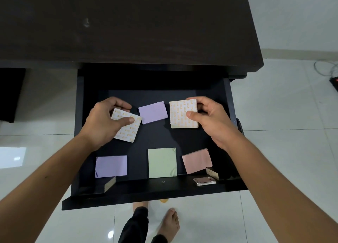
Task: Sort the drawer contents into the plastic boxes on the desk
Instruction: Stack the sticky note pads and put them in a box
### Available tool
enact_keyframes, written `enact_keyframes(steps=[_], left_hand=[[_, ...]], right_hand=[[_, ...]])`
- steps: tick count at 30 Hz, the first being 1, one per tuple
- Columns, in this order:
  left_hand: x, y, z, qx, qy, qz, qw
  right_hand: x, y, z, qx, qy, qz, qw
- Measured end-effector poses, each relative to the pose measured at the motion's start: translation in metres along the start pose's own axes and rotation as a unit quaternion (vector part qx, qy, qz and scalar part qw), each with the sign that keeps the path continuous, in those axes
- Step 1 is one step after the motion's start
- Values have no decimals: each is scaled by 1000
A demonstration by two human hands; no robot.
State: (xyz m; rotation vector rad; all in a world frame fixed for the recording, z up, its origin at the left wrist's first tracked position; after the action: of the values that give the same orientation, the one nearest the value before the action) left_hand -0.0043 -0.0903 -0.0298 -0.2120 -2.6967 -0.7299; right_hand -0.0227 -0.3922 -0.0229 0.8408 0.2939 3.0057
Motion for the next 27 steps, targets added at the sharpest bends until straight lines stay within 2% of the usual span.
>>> enact_keyframes(steps=[7,15,20,27], left_hand=[[-1,-2,-10,98,-25,-9,995],[-5,-20,-10,187,-25,40,981],[-3,-29,-12,268,-21,58,961],[6,-40,-17,296,-29,116,948]], right_hand=[[2,-1,0,-43,-14,26,999],[4,-1,3,-123,-11,17,992],[6,-3,7,-132,16,80,988],[6,-11,10,-117,21,145,982]])
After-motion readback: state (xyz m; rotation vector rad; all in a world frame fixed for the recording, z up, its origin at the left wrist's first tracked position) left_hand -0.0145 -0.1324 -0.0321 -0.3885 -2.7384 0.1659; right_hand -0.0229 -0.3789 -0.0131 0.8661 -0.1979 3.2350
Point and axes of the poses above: each hand's wrist, its own x-axis away from the middle knuckle, its own y-axis out of the back of the hand, z = x × y, the point moved 2 cm from there along -x, towards the middle knuckle, and after that the axes turned 4 degrees about -y, right-handed, at the moved point
